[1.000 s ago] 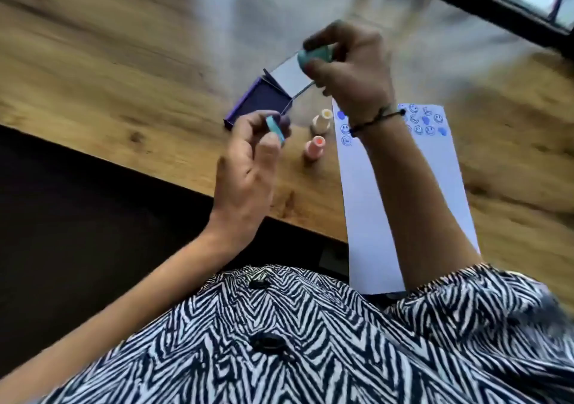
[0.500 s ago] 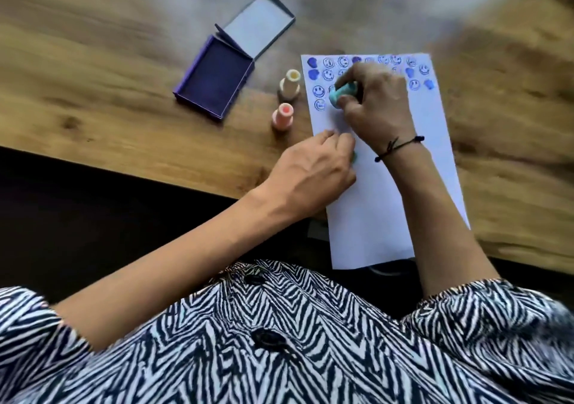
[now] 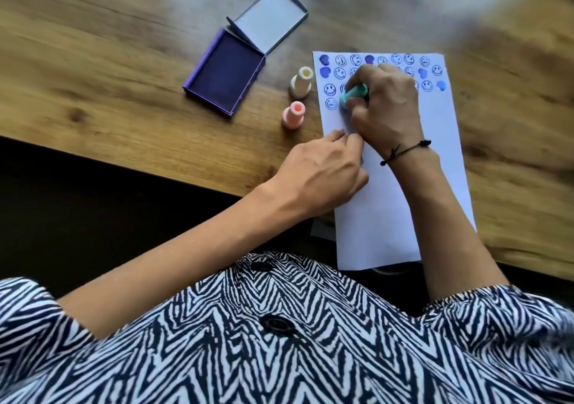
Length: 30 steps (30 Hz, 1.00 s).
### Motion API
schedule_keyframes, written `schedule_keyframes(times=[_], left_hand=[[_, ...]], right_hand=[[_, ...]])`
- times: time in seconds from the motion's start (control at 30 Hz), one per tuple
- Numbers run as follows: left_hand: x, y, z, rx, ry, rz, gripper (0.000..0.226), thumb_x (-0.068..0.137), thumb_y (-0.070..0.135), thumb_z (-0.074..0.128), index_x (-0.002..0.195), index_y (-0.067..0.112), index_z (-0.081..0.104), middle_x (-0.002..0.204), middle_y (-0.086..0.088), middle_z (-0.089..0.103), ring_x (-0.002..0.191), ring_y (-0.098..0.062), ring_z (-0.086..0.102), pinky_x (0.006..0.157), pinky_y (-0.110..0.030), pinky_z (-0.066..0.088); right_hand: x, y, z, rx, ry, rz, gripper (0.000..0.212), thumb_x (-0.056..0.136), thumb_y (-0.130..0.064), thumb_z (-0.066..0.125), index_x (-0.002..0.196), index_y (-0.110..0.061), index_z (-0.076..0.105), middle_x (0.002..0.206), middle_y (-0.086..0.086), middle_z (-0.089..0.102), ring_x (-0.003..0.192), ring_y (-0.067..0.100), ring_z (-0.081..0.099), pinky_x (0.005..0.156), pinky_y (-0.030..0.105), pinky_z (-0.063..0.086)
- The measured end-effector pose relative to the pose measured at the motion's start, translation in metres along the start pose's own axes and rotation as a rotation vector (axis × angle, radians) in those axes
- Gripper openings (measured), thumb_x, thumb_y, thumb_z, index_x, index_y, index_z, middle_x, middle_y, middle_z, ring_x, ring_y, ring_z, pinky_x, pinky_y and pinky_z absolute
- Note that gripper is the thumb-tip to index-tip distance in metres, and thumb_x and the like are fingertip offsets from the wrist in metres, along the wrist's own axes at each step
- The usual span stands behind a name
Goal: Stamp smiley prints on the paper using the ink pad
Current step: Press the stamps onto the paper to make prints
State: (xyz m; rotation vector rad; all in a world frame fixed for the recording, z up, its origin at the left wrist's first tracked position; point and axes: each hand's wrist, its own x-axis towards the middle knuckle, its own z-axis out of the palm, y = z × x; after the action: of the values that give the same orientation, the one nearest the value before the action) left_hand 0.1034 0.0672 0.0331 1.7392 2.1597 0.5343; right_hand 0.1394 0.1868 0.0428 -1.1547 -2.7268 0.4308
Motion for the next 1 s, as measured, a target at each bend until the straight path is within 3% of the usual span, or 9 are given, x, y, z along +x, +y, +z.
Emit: schedule_keyframes(times=[0.3, 0.53, 1.0], left_hand=[[-0.001, -0.006, 0.002, -0.015, -0.02, 0.034, 0.029, 0.085, 0.023, 0.036, 0.1, 0.001, 0.045, 0.118, -0.018, 0.057, 0.123, -0.023, 0.046, 0.089, -0.04, 0.044], [-0.002, -0.01, 0.002, -0.028, -0.029, 0.055, 0.029, 0.085, 0.02, 0.036, 0.104, -0.001, 0.045, 0.12, -0.019, 0.058, 0.134, -0.02, 0.035, 0.099, -0.036, 0.039], [0.001, -0.009, 0.004, 0.003, -0.017, 0.04, 0.032, 0.086, 0.016, 0.035, 0.109, -0.001, 0.046, 0.127, -0.019, 0.054, 0.134, -0.019, 0.036, 0.098, -0.037, 0.04]], right_hand=[[-0.001, -0.007, 0.004, -0.1, -0.027, 0.015, 0.022, 0.078, -0.004, 0.051, 0.096, -0.007, 0.062, 0.103, 0.021, 0.059, 0.09, 0.039, 0.058, 0.069, 0.035, 0.044], [-0.004, -0.01, 0.008, -0.187, 0.012, 0.003, 0.02, 0.076, -0.001, 0.047, 0.091, -0.009, 0.056, 0.097, 0.017, 0.056, 0.08, 0.038, 0.056, 0.06, 0.032, 0.033], [-0.003, -0.009, 0.009, -0.162, -0.014, -0.015, 0.018, 0.075, 0.001, 0.046, 0.088, -0.008, 0.053, 0.094, 0.018, 0.053, 0.074, 0.039, 0.054, 0.058, 0.033, 0.034]])
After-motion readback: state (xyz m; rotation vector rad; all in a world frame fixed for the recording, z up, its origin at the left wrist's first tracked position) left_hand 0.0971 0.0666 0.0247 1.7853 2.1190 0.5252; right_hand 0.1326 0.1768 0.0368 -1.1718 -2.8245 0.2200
